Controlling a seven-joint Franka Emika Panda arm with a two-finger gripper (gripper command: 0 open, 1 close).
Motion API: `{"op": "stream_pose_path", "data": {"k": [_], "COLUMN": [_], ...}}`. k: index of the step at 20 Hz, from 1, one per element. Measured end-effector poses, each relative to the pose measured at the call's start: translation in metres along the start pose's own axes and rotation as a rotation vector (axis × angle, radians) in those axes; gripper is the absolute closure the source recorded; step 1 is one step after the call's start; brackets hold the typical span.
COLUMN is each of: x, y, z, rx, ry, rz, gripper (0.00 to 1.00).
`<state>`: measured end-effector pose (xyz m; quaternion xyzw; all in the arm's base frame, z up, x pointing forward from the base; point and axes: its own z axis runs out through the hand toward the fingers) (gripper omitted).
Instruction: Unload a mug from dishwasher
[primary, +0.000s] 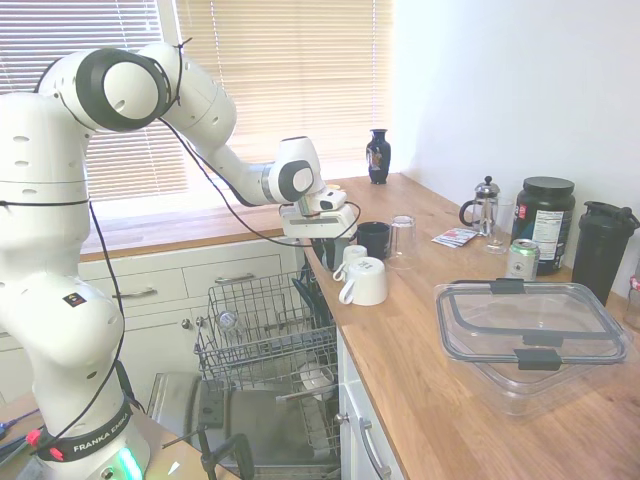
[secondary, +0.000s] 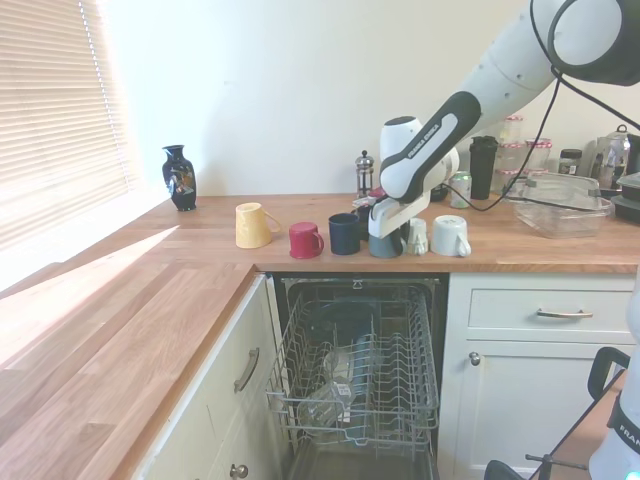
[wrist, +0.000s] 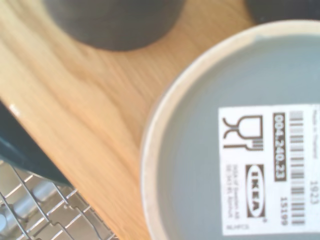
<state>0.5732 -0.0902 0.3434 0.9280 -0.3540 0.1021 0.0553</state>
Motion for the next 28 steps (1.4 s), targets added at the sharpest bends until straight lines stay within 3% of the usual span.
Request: {"op": "stream_pose_path", "data": {"k": [10, 16, 22, 28], "x": [0.002, 0.001, -0.008, -0.099], "y": [-0.001, -0.005, 0.008, 0.03], "z": [0.0, -0.01, -0.081, -0.123], "rx": [-0.006, 0.0, 0.063, 0.13], "ry": [-0.02, 0.01, 0.089, 0.101], "rz": [0.01, 0.027, 0.043, 0.014], "gripper": [0.0, 0.0, 0.0, 0.0]}}
